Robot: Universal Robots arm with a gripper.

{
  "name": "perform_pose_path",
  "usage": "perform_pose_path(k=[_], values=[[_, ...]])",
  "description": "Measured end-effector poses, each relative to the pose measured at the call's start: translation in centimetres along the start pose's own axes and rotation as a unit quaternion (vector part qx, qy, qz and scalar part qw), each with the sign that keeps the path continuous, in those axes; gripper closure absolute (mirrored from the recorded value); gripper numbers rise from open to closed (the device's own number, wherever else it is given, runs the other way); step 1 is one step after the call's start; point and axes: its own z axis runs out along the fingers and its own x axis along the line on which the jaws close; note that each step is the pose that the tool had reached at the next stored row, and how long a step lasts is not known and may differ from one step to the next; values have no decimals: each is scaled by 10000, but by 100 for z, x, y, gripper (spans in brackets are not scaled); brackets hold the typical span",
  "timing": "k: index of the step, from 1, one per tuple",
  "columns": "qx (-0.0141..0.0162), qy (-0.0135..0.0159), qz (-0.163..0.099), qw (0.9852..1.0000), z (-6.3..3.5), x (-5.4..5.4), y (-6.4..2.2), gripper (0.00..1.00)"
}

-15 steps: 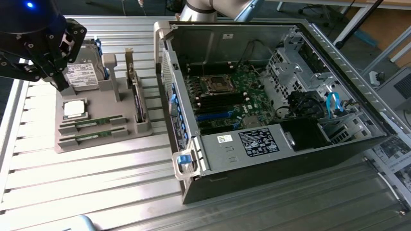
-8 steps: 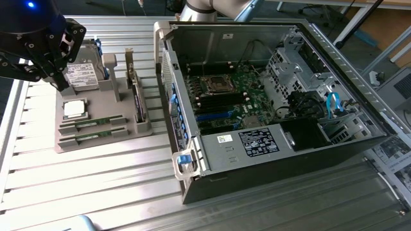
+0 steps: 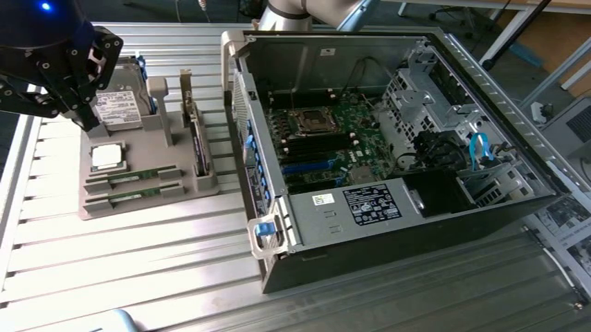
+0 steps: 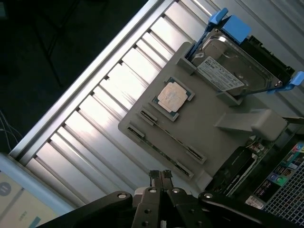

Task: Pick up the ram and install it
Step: 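Pick up the ram and move it above insertion slot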

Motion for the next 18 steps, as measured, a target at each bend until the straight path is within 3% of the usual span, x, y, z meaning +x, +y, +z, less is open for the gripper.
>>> perform_pose_path(k=[18], values=[[-9,15,-345,9994,1,0,0,89]])
